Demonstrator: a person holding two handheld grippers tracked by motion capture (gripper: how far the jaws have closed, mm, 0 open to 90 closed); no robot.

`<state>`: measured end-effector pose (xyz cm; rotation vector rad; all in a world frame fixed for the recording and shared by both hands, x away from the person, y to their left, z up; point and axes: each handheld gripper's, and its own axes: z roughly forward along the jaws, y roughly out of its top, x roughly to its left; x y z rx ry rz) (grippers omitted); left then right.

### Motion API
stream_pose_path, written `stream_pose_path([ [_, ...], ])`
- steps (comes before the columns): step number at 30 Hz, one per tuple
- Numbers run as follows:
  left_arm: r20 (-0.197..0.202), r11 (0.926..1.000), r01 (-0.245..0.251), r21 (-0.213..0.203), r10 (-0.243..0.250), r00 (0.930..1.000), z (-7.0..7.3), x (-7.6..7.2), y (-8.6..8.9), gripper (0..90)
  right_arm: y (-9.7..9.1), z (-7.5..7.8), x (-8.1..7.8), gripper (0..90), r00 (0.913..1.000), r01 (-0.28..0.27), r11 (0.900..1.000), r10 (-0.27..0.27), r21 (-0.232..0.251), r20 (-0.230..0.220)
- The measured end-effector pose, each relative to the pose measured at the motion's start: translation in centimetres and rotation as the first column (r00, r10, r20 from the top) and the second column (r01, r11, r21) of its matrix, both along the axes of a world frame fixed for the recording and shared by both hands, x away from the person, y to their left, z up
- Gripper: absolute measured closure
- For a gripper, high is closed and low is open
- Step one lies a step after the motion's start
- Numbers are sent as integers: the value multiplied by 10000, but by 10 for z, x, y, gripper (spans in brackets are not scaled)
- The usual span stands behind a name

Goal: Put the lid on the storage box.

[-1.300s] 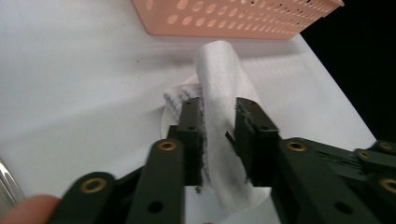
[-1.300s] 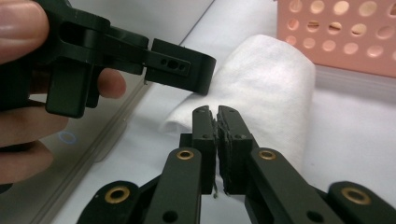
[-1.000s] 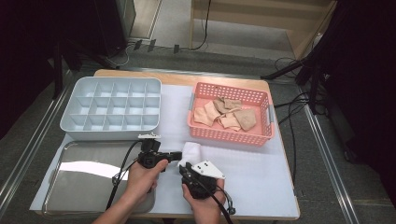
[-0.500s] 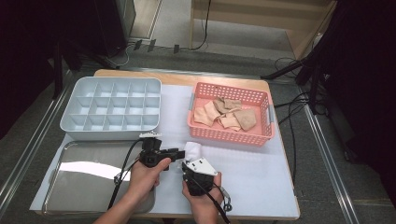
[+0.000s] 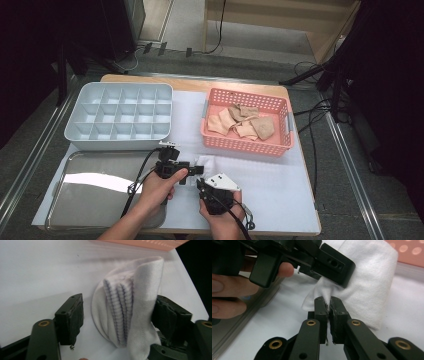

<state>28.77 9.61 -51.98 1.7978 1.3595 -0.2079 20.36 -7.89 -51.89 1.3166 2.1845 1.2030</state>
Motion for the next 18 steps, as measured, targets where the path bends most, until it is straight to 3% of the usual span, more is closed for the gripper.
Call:
stream_pose_path([
  [7,-155,9999,120,-56,-121,9998,-1,4,0,379,-3,0,0,857,9999,-88,10000,88,42,-92],
  [11,-346,9990,328,-302,-338,9988,-4,4,-1,487,-3,-1,1,856,9999,-105,9999,106,91,-126],
  [18,-218,9979,608,-209,-612,9979,-6,2,-6,604,-9,-4,2,856,9995,-149,9997,154,187,-267],
])
